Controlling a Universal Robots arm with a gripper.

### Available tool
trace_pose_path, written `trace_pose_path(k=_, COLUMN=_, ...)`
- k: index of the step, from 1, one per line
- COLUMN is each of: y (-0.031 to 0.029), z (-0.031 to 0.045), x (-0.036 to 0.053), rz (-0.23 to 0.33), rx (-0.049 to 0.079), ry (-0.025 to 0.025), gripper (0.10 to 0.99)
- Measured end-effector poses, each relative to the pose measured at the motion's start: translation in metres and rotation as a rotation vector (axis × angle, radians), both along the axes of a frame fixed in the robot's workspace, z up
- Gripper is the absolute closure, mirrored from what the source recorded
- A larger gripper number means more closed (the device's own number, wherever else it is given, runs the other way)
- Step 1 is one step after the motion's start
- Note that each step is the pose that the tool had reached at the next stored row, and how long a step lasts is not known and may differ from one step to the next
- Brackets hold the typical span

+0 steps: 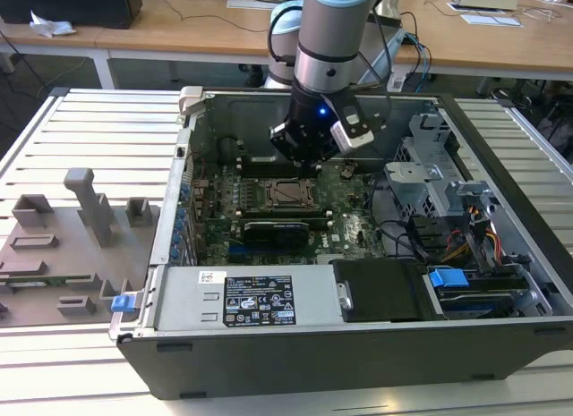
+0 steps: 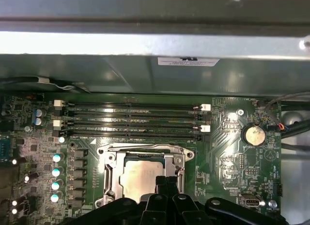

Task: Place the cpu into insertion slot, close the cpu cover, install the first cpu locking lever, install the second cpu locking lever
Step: 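Install the first cpu locking lever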

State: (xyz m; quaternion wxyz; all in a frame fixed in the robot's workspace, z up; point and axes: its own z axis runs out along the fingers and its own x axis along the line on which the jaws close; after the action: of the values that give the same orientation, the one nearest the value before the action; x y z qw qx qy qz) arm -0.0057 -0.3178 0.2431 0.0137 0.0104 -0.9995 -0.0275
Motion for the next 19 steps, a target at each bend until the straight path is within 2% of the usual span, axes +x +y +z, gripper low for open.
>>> trace_pose_path(k=8, y=0.0000, z=0.0222, x=0.0000, rz=0.000, rx=0.000, ry=0.0000, gripper=0.980)
trace_pose_path(k=15, y=0.0000, z=0.0326, x=0.0000, rz=0.000, rx=0.000, ry=0.0000, gripper=0.980)
trace_pose_path(k=19, y=0.0000, z=0.0358, x=0.0000, rz=0.000, rx=0.000, ry=0.0000, gripper=0.980)
